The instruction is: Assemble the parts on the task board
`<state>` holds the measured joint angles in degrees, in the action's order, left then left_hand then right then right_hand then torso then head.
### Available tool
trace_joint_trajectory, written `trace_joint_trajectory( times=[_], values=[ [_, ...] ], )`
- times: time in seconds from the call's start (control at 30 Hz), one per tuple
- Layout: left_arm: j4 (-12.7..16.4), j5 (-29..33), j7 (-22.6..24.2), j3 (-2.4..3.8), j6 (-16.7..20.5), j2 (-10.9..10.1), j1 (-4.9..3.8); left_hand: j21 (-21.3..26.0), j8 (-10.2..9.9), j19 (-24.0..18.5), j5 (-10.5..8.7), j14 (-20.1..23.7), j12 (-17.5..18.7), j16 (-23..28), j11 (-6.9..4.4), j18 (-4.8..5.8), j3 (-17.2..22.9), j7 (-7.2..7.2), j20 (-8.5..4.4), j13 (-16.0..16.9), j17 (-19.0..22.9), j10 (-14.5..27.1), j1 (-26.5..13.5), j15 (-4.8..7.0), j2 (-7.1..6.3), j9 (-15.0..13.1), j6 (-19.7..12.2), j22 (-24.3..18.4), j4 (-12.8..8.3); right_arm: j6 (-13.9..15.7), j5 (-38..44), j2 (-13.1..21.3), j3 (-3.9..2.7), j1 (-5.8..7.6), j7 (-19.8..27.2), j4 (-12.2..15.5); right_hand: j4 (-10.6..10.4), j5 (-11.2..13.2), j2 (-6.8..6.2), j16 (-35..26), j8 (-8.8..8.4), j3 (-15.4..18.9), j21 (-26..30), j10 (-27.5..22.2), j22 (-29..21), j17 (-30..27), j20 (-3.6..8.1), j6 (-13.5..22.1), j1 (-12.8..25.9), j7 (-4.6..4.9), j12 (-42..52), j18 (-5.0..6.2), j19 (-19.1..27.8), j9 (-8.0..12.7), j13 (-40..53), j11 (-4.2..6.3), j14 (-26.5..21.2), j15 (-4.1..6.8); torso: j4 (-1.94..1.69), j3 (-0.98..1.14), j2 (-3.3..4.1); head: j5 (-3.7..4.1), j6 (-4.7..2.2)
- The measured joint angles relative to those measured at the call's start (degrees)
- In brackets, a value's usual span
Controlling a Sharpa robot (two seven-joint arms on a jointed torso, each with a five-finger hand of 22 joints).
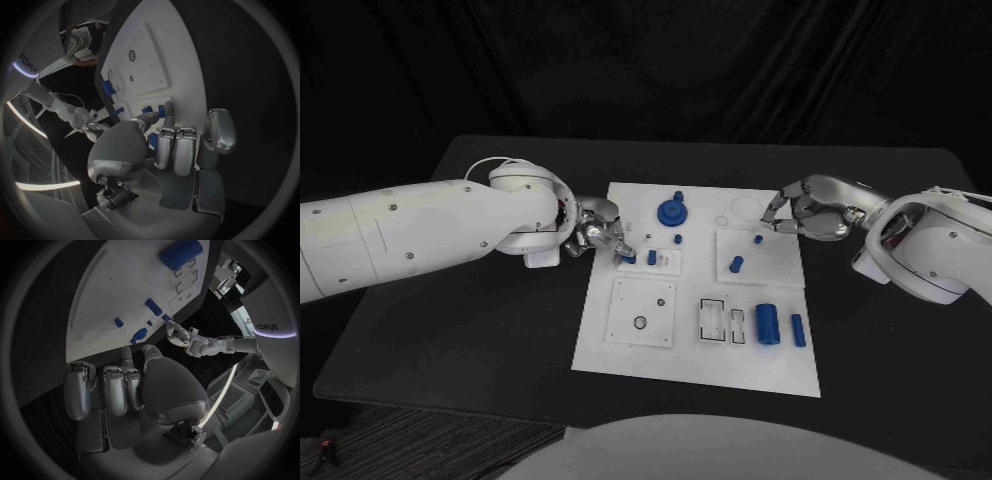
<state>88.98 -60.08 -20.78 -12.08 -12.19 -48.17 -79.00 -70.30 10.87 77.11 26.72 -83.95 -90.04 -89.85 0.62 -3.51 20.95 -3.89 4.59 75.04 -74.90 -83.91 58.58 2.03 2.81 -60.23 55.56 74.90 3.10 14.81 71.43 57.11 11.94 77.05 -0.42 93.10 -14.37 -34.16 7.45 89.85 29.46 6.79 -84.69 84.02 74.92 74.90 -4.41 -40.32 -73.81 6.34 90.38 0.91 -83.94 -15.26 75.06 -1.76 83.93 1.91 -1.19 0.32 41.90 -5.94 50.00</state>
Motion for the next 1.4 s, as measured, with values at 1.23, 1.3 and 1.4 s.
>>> trace_joint_trajectory(
  times=[1.23, 1.3, 1.4],
  values=[
    [-0.30, -0.33, -0.17, 0.07, 0.71, 1.18, -0.05, -0.60, 3.33, 0.75, -8.90, -0.21, 0.00, 0.00, -0.60, 0.00, 4.86, 0.73, -0.74, 0.00, 0.00, -0.23, -0.80, 0.21, -0.78, -2.19, 1.50, 0.00, -3.35, -0.45, 0.00, -0.10, 0.00, -0.03, -0.13, -0.15, 0.00, 0.01, -0.23, 0.00, 0.00, 0.00, 0.22, 0.00, -0.01, 0.00, 0.00, -0.20, -0.22, 0.21, 0.01, -0.01, 0.00, 0.04, -0.01, 0.00, 0.00, 0.00, 0.03, 0.04, 0.00, 0.19, 0.00],
    [-0.34, -0.35, -0.19, 0.08, 0.76, 1.38, -0.07, -0.81, 3.63, 0.84, -9.46, 0.00, 0.00, 0.00, -0.60, 0.00, 4.86, 0.73, -0.83, 0.00, 0.00, -0.23, -0.67, 0.42, -0.65, -2.32, 1.50, 0.00, -3.35, -0.46, 0.00, -0.11, 0.00, -0.03, -0.13, -0.16, 0.10, 0.01, -0.23, 0.00, 0.00, -0.10, 0.22, 0.00, -0.02, 0.00, 0.00, -0.20, -0.22, 0.21, 0.01, 0.00, 0.00, 0.04, -0.01, 0.00, 0.00, 0.00, 0.05, 0.04, -0.03, 0.12, 0.00],
    [-0.41, -0.37, -0.19, 0.12, 0.82, 1.69, -0.09, -0.90, 4.06, 0.84, -11.51, 0.00, 0.00, 0.00, -0.80, 0.00, 4.69, 0.72, -0.83, 0.00, 0.00, -0.03, -0.50, 0.42, -0.49, -2.55, 1.51, 0.00, -3.19, -0.46, 0.00, -0.13, 0.00, -0.03, -0.14, -0.19, 0.15, -0.22, -0.22, 0.00, 0.00, -0.15, 0.22, 0.00, -0.02, 0.00, 0.00, -0.20, -0.23, 0.21, 0.01, 0.00, 0.00, 0.04, -0.01, 0.00, 0.00, 0.00, 0.06, 0.04, -0.03, 0.08, 0.00]
  ],
)
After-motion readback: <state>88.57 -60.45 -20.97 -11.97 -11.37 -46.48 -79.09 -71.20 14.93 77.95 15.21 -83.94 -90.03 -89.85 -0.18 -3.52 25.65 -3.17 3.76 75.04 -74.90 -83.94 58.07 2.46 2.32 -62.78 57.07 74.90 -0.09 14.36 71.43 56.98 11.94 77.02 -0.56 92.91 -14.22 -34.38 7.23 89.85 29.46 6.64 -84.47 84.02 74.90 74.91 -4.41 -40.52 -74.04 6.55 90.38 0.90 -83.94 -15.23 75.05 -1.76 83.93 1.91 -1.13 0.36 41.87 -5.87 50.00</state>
